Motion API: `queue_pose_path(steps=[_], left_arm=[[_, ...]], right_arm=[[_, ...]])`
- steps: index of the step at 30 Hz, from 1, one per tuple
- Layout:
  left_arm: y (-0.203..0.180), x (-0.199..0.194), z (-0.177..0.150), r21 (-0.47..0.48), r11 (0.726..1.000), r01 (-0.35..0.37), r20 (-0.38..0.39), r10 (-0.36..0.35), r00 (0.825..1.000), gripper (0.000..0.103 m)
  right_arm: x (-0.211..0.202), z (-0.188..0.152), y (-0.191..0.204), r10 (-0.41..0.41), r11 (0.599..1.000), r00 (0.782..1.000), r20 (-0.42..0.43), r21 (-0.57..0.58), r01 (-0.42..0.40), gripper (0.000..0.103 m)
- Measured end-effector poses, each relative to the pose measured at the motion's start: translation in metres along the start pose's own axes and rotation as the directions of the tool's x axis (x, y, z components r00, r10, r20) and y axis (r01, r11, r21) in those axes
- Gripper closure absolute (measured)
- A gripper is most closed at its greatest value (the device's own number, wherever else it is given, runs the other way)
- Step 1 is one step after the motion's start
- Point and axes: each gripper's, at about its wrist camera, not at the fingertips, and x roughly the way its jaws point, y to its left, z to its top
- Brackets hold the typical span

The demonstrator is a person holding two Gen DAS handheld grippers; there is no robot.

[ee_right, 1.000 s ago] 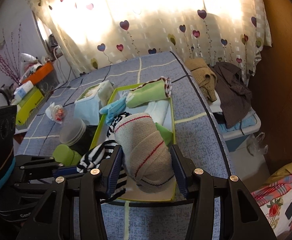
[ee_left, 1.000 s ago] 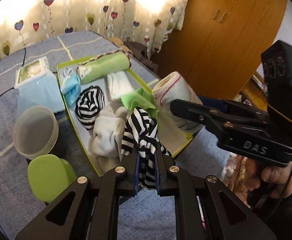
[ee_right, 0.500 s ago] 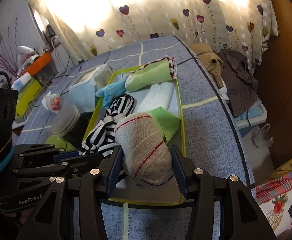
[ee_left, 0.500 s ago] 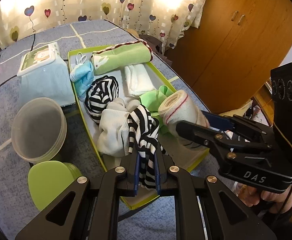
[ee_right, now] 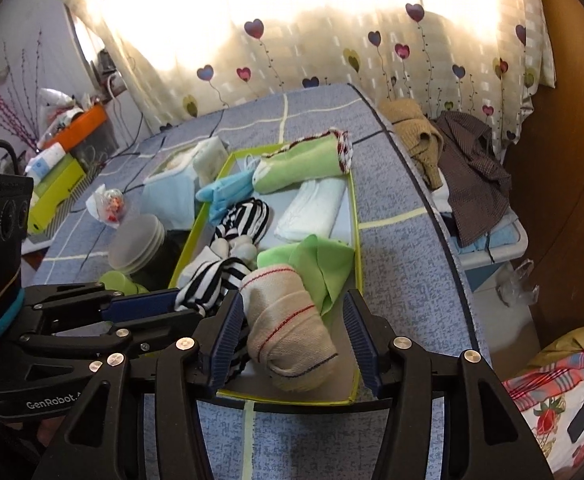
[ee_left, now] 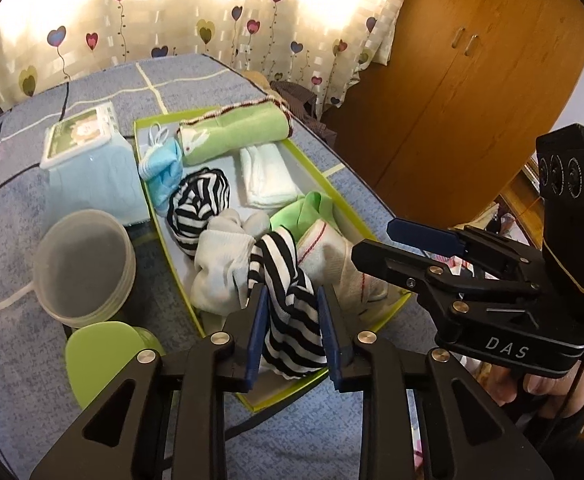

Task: Organize soft objects
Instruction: 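Lower both socks into the tray and open both grippers, then move both open grippers back from the tray toward the white mitten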

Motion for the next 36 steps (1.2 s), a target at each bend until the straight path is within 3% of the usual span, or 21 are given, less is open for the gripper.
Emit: queue_pose_path(steps=[27,36], left_arm=[[0.017,-0.064,0.000,-0.060,0.996,-0.063,0.167,0.072,0.983,0.076],[0.037,-0.082,-0.006,-0.110,0.989,-0.101,0.198,0.121,0.973,0.076]], right_arm=[[-0.027,0.010,0.033,-0.011,0.998,0.999,0.052,-0.055,0.014,0.051],[-0.031,0.015,0.049,0.001,0.996,0.998,0.067,-0.085,0.004,0.047]])
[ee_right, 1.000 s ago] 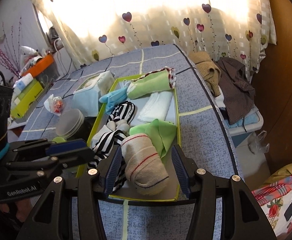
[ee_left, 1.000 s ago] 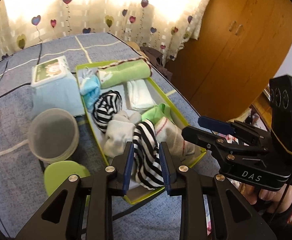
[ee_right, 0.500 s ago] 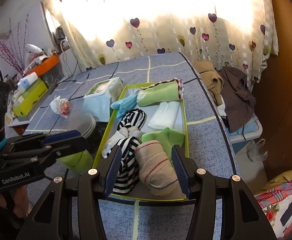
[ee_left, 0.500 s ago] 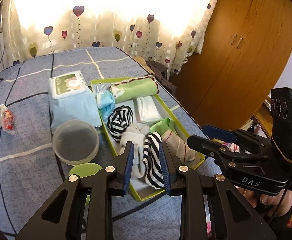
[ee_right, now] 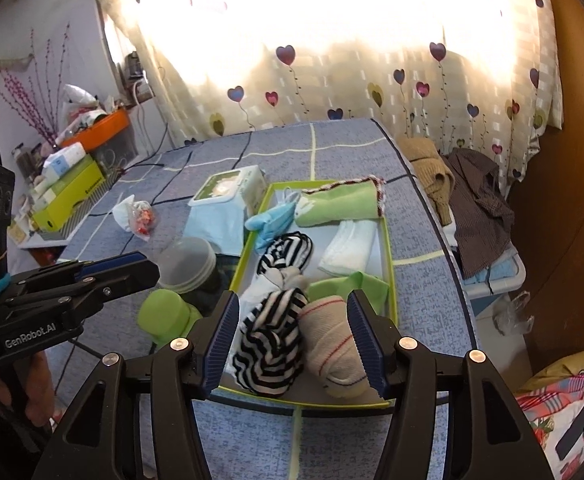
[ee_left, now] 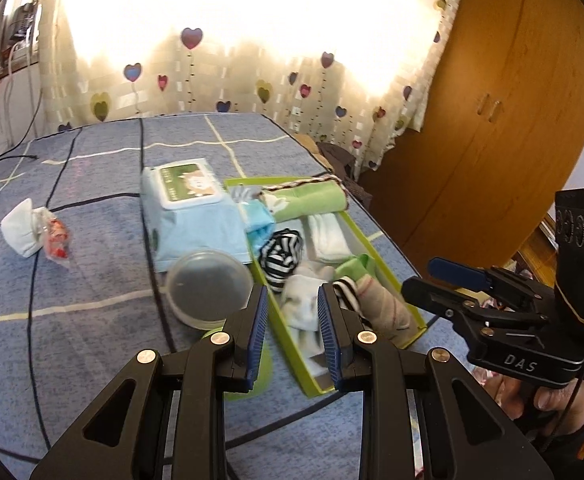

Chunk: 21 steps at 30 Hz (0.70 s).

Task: Organize soft objects
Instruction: 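Move both open grippers back from the tray toward the white mitten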

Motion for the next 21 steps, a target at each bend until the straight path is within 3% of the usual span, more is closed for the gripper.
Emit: queue_pose_path(steps=[21], left_arm=[[0.060,-0.014,-0.006,-0.108,0.992,-0.068,0.020,0.071,0.997,0.076]], right_arm=[[0.020,0.020,0.042,0.063,0.996,0.998,-0.007,-0.070,-0.063,0.045]])
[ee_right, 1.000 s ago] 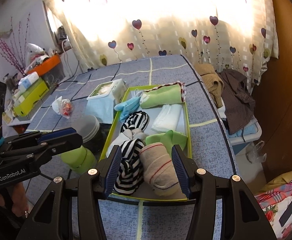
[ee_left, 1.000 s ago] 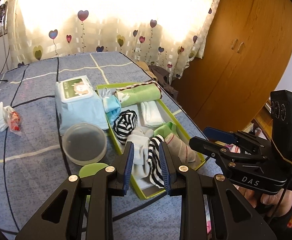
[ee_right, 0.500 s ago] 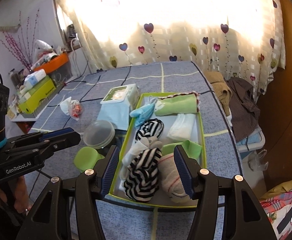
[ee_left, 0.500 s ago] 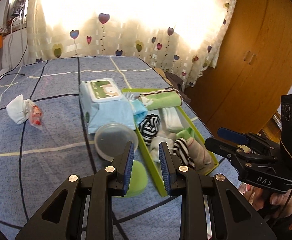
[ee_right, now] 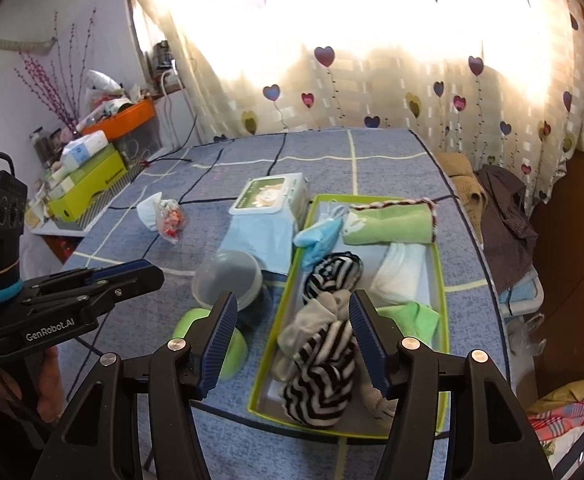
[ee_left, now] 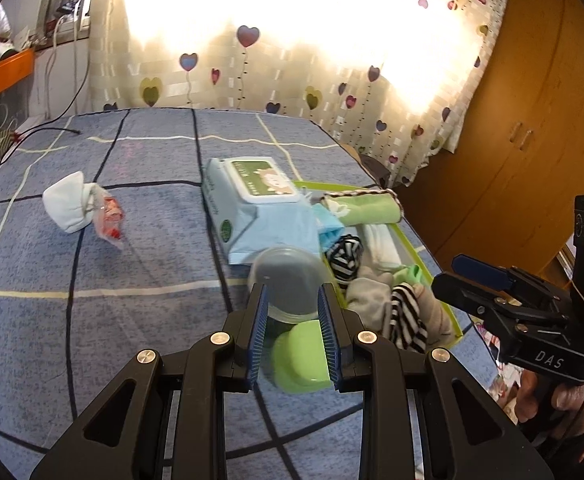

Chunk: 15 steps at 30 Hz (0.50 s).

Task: Organize soft objects
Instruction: 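Move both open grippers back from the tray toward the white mitten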

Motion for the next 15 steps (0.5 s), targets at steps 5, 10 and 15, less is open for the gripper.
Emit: queue_pose_path(steps=[5,10,15], left_arm=[[0.027,-0.005,0.000,-0.050,0.998,-0.032,0.014,0.033,0.999,0.076],[0.065,-0.007,0.002,-0.128,0.988,-0.081,0.006,0.083,0.997,0.076],[0.097,-0.012,0.004,-0.180,0.976,-0.121,0.020,0.127,0.992,0.076]], right_arm=[[0.011,0.012,0.019,0.031,0.999,1.000,-0.004,-0.041,-0.031,0.045],[0.028,0.025,0.047,0.084,0.991,0.996,-0.019,-0.104,-0.085,0.045],[0.055,0.041,0.072,0.127,0.979,0.990,-0.064,-0.150,-0.135,0.045]])
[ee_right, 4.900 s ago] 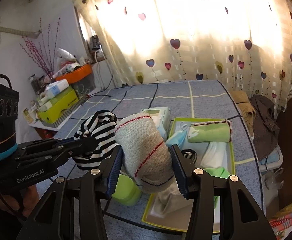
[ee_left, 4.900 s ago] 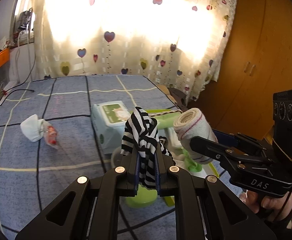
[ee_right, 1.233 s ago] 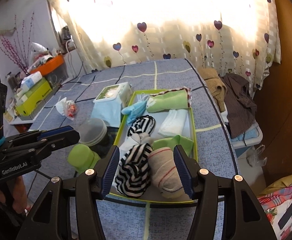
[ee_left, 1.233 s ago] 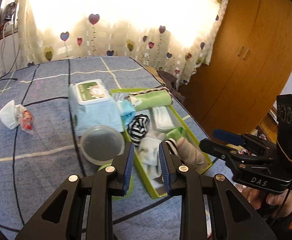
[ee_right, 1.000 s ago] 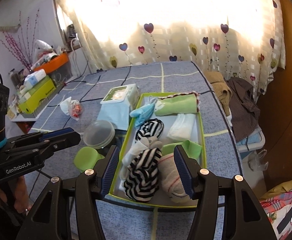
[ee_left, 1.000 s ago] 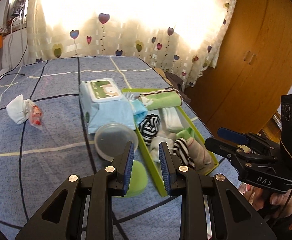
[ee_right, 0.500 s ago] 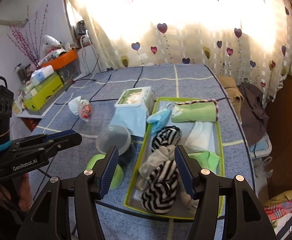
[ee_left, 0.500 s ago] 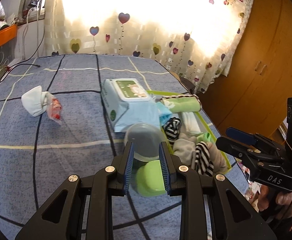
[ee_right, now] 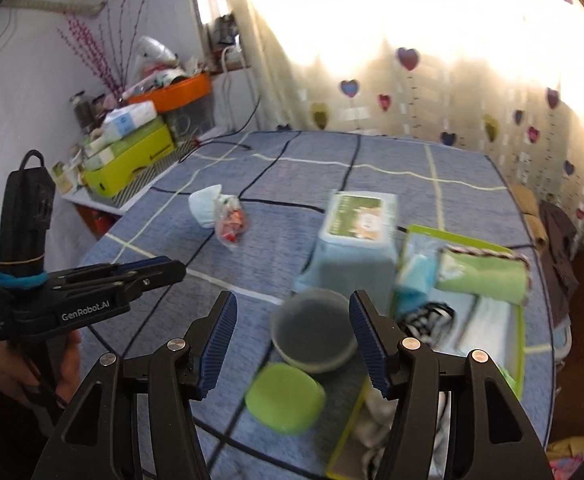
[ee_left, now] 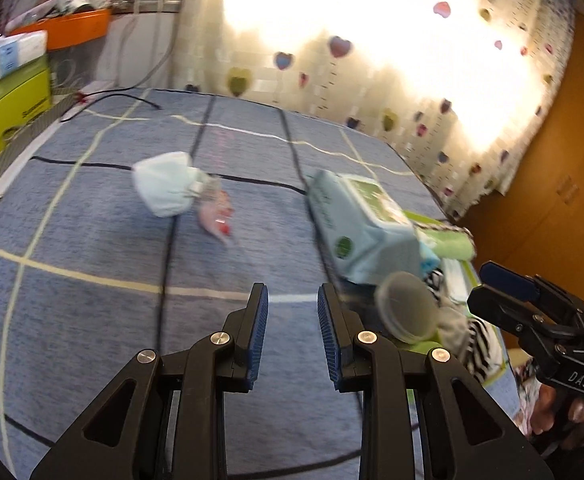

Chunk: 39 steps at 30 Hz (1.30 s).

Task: Organize soft objects
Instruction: 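Move both open grippers back from the tray toward the white mitten, then grasp the clear plastic bag with the right gripper while the left grasps the white mitten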

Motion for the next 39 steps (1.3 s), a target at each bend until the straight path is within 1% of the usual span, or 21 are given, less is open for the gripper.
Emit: queue_pose_path(steps=[4,6,8,12,14,15,20,23,25,27,30,31,32,34,36,37,39], left_arm=[[0.028,0.002,0.005,-0.029,0.999,-0.040,-0.002,0.040,0.999,0.076],[0.039,0.003,0.008,-0.032,0.998,-0.056,-0.002,0.056,0.998,0.076],[0.052,0.004,0.012,-0.053,0.997,-0.061,-0.007,0.061,0.998,0.076],[0.075,0.007,0.021,-0.078,0.993,-0.087,-0.003,0.087,0.996,0.076],[0.083,0.010,0.026,-0.085,0.992,-0.097,-0.007,0.097,0.995,0.072],[0.087,0.011,0.028,-0.082,0.991,-0.106,-0.007,0.105,0.994,0.072],[0.097,0.017,0.039,-0.066,0.991,-0.116,-0.019,0.115,0.993,0.072],[0.101,0.020,0.045,-0.059,0.993,-0.105,-0.031,0.103,0.994,0.072],[0.104,0.022,0.048,-0.057,0.993,-0.106,-0.039,0.103,0.994,0.072],[0.104,0.022,0.052,-0.045,0.992,-0.115,-0.037,0.114,0.993,0.072],[0.105,0.024,0.058,-0.042,0.994,-0.099,-0.044,0.097,0.994,0.071],[0.104,0.025,0.060,-0.039,0.994,-0.097,-0.042,0.096,0.994,0.071],[0.104,0.026,0.063,-0.035,0.995,-0.095,-0.039,0.094,0.995,0.071],[0.106,0.031,0.068,-0.041,0.996,-0.082,-0.039,0.080,0.996,0.070],[0.109,0.038,0.073,-0.052,0.996,-0.073,-0.040,0.071,0.997,0.066],[0.110,0.041,0.075,-0.057,0.996,-0.068,-0.040,0.066,0.997,0.063],[0.112,0.048,0.079,-0.066,0.996,-0.053,-0.046,0.050,0.998,0.060]], right_arm=[[0.027,0.019,0.017,0.014,0.999,0.999,-0.035,-0.036,-0.016,0.045],[0.038,0.027,0.024,0.040,0.998,0.998,-0.049,-0.053,-0.043,0.045],[0.054,0.037,0.031,0.052,0.997,0.995,-0.080,-0.052,-0.056,0.045],[0.086,0.056,0.047,0.071,0.993,0.989,-0.129,-0.083,-0.082,0.045],[0.106,0.065,0.055,0.083,0.991,0.982,-0.169,-0.085,-0.099,0.044],[0.117,0.070,0.059,0.093,0.990,0.977,-0.189,-0.089,-0.111,0.044],[0.157,0.086,0.068,0.098,0.989,0.959,-0.267,-0.080,-0.124,0.044],[0.177,0.092,0.073,0.111,0.988,0.946,-0.303,-0.070,-0.138,0.044],[0.191,0.096,0.073,0.106,0.991,0.939,-0.328,-0.042,-0.126,0.044],[0.201,0.098,0.075,0.117,0.990,0.931,-0.345,-0.037,-0.138,0.044],[0.221,0.100,0.074,0.099,0.993,0.920,-0.380,-0.023,-0.116,0.045],[0.227,0.100,0.074,0.094,0.993,0.917,-0.388,-0.024,-0.112,0.048],[0.232,0.100,0.074,0.088,0.994,0.913,-0.398,-0.022,-0.106,0.059],[0.240,0.098,0.072,0.087,0.994,0.909,-0.408,-0.018,-0.103,0.074],[0.239,0.097,0.070,0.094,0.994,0.911,-0.401,-0.010,-0.107,0.078],[0.236,0.097,0.070,0.093,0.994,0.915,-0.394,-0.016,-0.109,0.079],[0.227,0.098,0.070,0.092,0.994,0.922,-0.376,-0.026,-0.110,0.080]])
